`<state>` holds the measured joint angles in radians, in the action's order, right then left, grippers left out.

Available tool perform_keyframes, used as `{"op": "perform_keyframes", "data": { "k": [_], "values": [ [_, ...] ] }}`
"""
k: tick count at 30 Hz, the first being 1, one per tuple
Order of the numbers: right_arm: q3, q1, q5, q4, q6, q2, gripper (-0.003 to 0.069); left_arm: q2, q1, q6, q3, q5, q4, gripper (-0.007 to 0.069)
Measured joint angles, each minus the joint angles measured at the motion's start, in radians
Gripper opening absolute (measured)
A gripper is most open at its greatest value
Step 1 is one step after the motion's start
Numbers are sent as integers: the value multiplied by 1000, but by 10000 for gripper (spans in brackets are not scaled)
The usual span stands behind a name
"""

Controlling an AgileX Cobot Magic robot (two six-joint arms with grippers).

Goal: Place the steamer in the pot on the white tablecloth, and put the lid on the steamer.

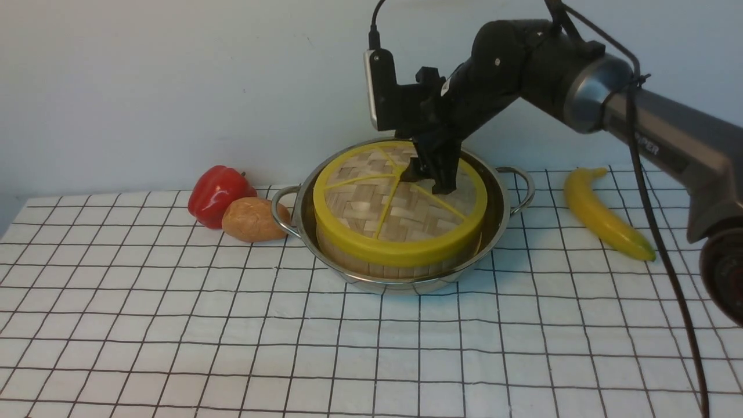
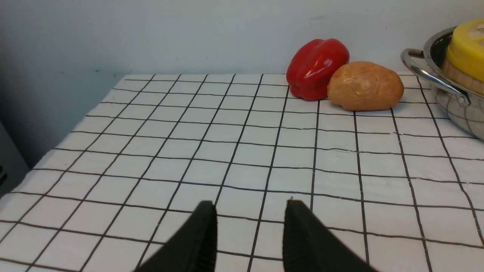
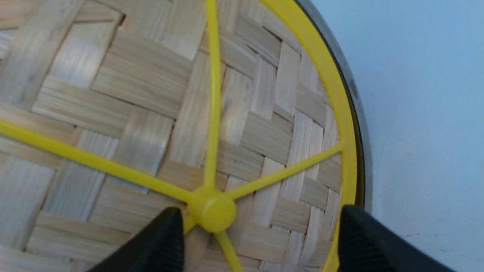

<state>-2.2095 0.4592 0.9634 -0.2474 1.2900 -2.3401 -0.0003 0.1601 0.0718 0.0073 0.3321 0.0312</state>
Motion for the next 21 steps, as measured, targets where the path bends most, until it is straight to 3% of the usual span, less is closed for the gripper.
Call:
{"op": "perform_keyframes", "data": {
  "k": [4, 8, 10, 13, 14, 15, 17, 18, 19, 21],
  "values": [
    [0, 0, 36, 18, -19, 26, 592, 0, 0, 0, 0, 0, 0, 243],
    [1, 0, 55, 98, -94, 101, 545, 0, 0, 0, 0, 0, 0, 243],
    [1, -4, 52, 157, -157, 157, 489, 0, 0, 0, 0, 0, 0, 243],
    [1, -22, 10, 247, -350, 264, 325, 0, 0, 0, 0, 0, 0, 243],
    [1, -23, 7, 247, -378, 270, 314, 0, 0, 0, 0, 0, 0, 243],
    [1, -36, -21, 277, -483, 316, 206, 0, 0, 0, 0, 0, 0, 243],
    [1, -53, -64, 291, -646, 364, 70, 0, 0, 0, 0, 0, 0, 243],
    [1, -57, -74, 293, -681, 374, 50, 0, 0, 0, 0, 0, 0, 243],
    [1, -71, -108, 297, -803, 406, 1, 0, 0, 0, 0, 0, 0, 243],
    [1, -83, -144, 303, -951, 443, -13, 0, 0, 0, 0, 0, 0, 243]
  ]
}}
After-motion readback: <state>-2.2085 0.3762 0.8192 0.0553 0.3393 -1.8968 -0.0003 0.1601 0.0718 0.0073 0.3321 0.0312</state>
